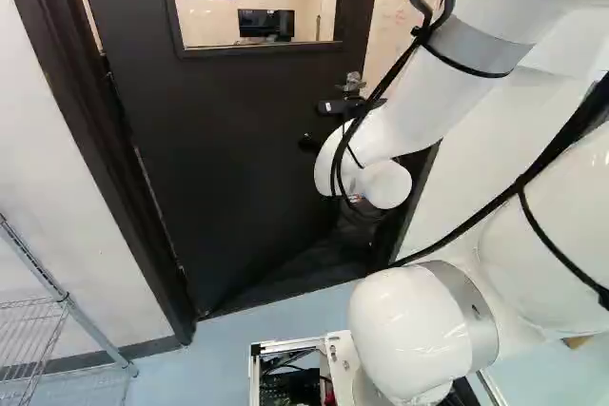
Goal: Open the door and move inside
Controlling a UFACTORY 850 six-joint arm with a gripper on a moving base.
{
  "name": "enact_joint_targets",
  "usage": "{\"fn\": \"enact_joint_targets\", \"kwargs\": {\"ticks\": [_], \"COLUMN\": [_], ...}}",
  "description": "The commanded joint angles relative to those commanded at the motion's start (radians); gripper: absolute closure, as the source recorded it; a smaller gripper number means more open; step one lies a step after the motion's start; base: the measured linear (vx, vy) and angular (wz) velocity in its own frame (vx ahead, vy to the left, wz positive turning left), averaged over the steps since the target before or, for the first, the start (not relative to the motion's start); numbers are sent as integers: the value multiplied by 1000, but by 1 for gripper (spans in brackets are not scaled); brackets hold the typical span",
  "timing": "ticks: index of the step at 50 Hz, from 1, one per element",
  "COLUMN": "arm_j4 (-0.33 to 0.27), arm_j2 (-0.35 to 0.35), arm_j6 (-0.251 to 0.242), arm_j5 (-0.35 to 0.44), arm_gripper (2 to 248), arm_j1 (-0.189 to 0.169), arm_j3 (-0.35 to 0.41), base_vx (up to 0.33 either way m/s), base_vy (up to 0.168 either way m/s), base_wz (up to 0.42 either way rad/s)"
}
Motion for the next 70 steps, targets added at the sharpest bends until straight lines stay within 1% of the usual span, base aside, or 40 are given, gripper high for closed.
{"fn": "enact_joint_targets", "kwargs": {"ticks": [37,61,70], "arm_j4": [0,0,12], "arm_j2": [0,-1,-9], "arm_j6": [0,0,0], "arm_j5": [0,0,0], "arm_gripper": [3,3,3], "arm_j1": [0,0,4], "arm_j3": [0,-1,-8], "base_vx": [110,1,0], "base_vy": [82,2,0], "base_wz": [-20,0,0]}}
